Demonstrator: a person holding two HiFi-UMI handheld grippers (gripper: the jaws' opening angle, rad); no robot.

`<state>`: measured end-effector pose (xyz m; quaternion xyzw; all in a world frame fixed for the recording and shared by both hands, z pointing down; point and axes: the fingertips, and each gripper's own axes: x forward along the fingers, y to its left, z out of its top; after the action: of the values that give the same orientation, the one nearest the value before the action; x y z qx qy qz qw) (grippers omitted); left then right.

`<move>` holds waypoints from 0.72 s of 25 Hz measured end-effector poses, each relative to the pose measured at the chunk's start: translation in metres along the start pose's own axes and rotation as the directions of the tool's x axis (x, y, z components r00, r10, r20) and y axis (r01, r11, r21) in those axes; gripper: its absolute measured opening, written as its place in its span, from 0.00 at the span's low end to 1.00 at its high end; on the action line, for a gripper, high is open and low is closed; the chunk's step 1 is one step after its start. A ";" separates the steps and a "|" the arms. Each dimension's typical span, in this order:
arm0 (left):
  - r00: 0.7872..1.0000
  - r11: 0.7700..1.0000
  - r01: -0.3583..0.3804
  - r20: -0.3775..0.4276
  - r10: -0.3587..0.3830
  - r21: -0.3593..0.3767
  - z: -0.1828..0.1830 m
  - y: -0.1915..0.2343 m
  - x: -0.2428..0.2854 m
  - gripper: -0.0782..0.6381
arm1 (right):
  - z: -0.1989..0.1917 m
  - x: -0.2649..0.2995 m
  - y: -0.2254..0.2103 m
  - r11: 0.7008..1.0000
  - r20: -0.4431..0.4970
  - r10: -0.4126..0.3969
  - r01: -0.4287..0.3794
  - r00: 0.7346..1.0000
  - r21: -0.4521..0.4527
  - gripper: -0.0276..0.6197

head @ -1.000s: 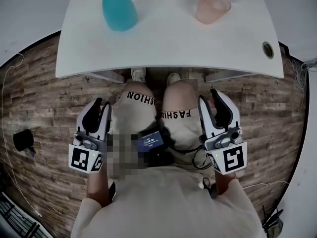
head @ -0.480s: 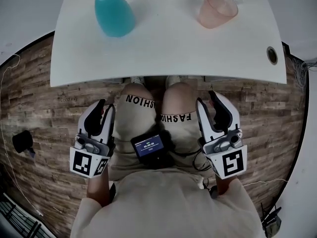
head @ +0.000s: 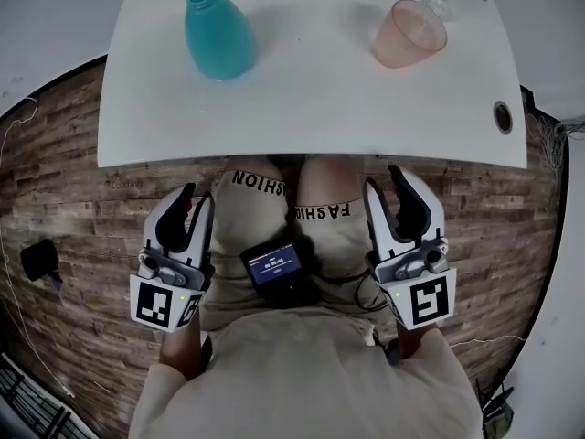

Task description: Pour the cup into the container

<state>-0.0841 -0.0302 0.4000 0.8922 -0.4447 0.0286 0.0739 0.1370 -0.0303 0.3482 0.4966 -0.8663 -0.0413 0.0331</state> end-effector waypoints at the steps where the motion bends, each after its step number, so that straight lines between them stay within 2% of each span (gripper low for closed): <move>1: 1.000 1.000 -0.001 0.001 0.001 0.004 0.001 0.000 0.001 0.25 | 0.001 0.001 -0.002 1.000 0.002 -0.002 0.002 1.000 -0.002 0.20; 18: 0.999 0.999 -0.001 0.033 0.000 0.042 0.033 0.013 0.029 0.25 | 0.014 0.023 -0.036 0.999 0.017 -0.035 0.036 0.999 -0.023 0.20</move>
<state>-0.0776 -0.0661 0.3725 0.8938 -0.4453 0.0231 0.0478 0.1549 -0.0676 0.3308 0.5111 -0.8571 -0.0561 0.0311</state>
